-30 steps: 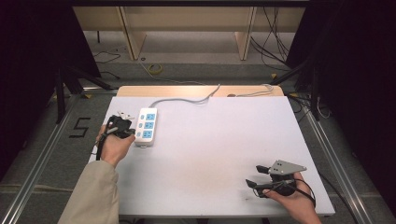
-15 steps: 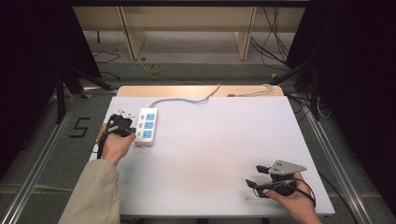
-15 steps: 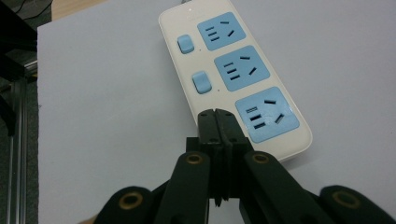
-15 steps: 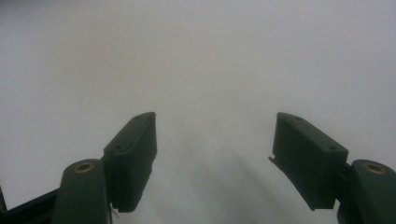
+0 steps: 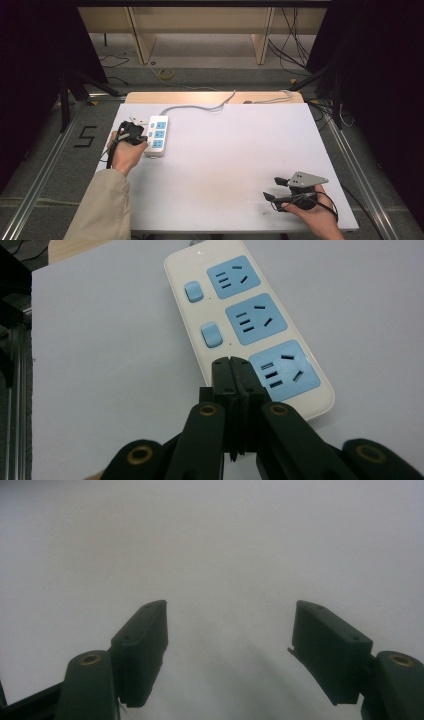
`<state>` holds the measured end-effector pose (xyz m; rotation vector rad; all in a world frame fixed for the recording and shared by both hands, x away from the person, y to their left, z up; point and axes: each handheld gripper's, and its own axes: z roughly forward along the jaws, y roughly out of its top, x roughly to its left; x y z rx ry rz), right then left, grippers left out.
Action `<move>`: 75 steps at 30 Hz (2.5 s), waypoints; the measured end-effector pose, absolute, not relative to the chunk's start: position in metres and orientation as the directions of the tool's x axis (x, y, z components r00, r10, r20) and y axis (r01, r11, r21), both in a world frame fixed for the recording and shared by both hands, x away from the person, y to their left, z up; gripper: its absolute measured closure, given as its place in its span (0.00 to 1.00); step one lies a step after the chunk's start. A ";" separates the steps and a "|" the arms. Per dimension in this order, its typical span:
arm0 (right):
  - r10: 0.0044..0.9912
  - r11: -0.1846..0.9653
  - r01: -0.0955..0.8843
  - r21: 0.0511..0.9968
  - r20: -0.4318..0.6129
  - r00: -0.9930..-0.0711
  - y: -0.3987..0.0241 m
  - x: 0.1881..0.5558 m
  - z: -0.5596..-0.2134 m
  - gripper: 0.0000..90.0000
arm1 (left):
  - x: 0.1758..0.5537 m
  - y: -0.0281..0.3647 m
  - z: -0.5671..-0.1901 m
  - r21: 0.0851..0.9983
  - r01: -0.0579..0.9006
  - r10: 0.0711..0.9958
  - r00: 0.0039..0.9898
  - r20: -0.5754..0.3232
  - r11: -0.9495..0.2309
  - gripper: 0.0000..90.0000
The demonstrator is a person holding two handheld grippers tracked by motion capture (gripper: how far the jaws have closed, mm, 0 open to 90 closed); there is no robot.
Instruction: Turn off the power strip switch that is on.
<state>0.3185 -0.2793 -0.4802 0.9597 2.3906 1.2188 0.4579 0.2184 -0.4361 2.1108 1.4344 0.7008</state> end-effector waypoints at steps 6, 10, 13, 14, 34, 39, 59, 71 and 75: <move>0.677 0.421 0.431 0.798 0.040 -0.735 -0.279 0.319 -0.480 0.35 | 0.459 0.218 -0.437 0.654 0.685 0.941 0.310 0.138 -0.321 1.00; 0.676 0.422 0.431 0.798 0.039 -0.735 -0.279 0.319 -0.480 0.35 | 0.460 0.218 -0.437 0.653 0.685 0.941 0.310 0.139 -0.322 1.00; 0.675 0.421 0.428 0.800 0.038 -0.736 -0.279 0.319 -0.480 0.35 | 0.461 0.218 -0.438 0.652 0.687 0.941 0.309 0.139 -0.322 1.00; 0.675 0.422 0.428 0.799 0.038 -0.736 -0.279 0.319 -0.480 0.35 | 0.461 0.218 -0.438 0.651 0.687 0.941 0.310 0.139 -0.322 1.00; 0.675 0.419 0.430 0.800 0.042 -0.736 -0.279 0.319 -0.481 0.35 | 0.468 0.215 -0.444 0.642 0.693 0.939 0.316 0.137 -0.327 1.00; 0.675 0.418 0.430 0.800 0.043 -0.737 -0.279 0.319 -0.481 0.35 | 0.469 0.215 -0.446 0.633 0.699 0.937 0.320 0.140 -0.333 1.00; 0.675 0.416 0.430 0.801 0.045 -0.736 -0.279 0.319 -0.481 0.35 | 0.474 0.211 -0.454 0.609 0.718 0.936 0.321 0.142 -0.338 1.00; 0.675 0.416 0.431 0.801 0.046 -0.736 -0.278 0.319 -0.481 0.35 | 0.474 0.209 -0.454 0.598 0.726 0.938 0.307 0.161 -0.340 1.00; 0.676 0.416 0.431 0.801 0.045 -0.736 -0.278 0.319 -0.481 0.35 | 0.474 0.209 -0.454 0.598 0.727 0.938 0.307 0.160 -0.339 1.00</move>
